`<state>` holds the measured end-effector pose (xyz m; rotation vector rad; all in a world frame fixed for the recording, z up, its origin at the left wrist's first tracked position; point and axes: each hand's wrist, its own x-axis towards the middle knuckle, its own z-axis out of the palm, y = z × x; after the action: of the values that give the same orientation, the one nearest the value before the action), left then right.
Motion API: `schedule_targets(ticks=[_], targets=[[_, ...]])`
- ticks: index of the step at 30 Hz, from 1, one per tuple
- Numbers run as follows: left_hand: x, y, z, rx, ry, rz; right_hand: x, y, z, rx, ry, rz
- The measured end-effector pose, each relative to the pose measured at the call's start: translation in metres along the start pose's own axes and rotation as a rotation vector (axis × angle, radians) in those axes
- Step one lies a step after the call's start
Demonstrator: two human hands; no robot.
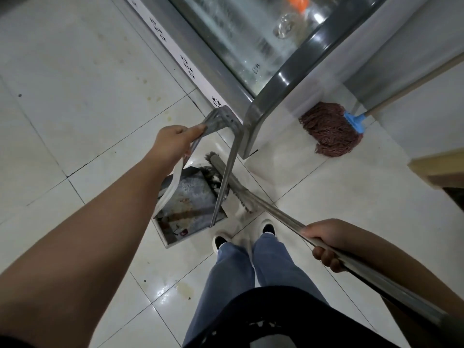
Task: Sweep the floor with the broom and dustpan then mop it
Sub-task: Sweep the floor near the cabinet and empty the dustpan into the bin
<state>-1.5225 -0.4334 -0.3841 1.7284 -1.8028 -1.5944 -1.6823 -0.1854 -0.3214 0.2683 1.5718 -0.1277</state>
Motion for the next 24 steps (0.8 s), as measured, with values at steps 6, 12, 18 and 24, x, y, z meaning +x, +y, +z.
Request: schedule_targets(ticks=[6,12,18,24], targets=[[0.017,0.048,0.048,0.177,-0.069,0.006,-0.002,0.018,-0.008,0.013,0.049,-0.041],[0.025,0.075,0.101,0.304,-0.126,-0.014,0.006,0.031,-0.018,0.102,0.022,-0.027],[0.019,0.093,0.113,0.346,-0.127,0.005,0.012,0.036,-0.025,0.077,0.032,-0.097],[0.019,0.087,0.109,0.368,-0.089,-0.024,0.017,0.035,-0.023,0.147,-0.021,-0.088]])
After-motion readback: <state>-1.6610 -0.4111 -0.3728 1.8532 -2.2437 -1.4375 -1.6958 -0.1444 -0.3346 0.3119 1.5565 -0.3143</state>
